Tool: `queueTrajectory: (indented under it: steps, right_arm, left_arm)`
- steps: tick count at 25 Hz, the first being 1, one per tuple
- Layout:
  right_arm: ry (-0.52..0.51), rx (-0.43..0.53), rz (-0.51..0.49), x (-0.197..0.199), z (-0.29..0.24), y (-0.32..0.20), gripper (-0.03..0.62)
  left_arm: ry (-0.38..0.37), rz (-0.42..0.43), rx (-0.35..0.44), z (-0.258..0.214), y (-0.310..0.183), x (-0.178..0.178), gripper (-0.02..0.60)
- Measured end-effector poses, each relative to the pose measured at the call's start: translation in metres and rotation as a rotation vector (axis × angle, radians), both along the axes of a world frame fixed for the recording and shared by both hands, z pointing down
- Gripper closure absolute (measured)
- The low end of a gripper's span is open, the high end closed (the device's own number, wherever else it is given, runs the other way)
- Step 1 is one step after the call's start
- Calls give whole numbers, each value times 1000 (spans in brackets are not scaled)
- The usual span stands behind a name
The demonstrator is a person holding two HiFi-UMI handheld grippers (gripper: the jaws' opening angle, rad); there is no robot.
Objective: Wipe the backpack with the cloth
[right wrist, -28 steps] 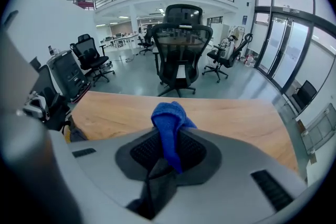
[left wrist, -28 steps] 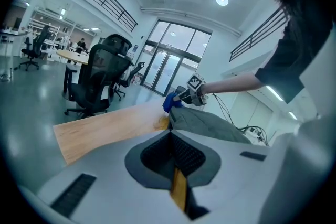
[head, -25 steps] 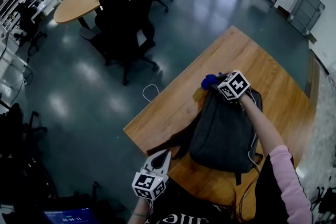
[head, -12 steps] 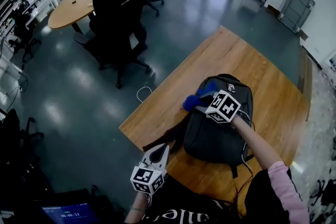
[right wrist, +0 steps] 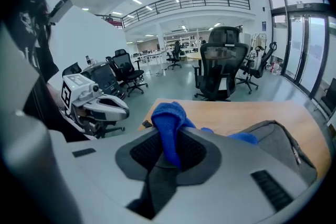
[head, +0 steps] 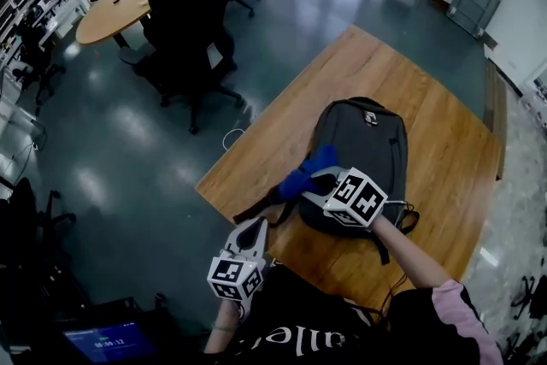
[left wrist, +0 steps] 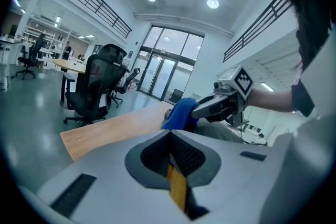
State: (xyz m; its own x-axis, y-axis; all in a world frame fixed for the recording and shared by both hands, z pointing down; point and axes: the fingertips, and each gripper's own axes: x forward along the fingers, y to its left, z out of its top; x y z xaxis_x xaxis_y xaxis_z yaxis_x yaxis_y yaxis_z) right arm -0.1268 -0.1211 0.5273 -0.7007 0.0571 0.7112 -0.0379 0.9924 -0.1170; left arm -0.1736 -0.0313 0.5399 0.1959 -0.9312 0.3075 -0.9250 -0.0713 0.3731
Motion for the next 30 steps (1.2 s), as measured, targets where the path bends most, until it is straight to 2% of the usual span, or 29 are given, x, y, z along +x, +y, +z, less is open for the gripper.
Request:
queueTrajectory:
  steps: [5,12,15,18,24,30]
  right_arm:
    - [-41,-26,17,-5,7,39,528]
    - [-153,-143,134,-13,11,68,528]
    - [-217,-162,166,-15,-3,75,528]
    - [-278,-174,239,-13,-16,71,528]
    - [-305,-175,413,27,-13,49,528]
    - [-319,-165,567,71,-15,23,528]
  left_arm:
    - [-15,-2,6,3,1,-8,581]
    - [-31,16,-3,8,5,-10,581]
    - [-32,21,4,5,3,-10,581]
    - [-32,27,7,2,0,-10,581]
    - [-45,79,17,-5,-3,12,581]
    - [-50,120,8,-10,-9,18,581]
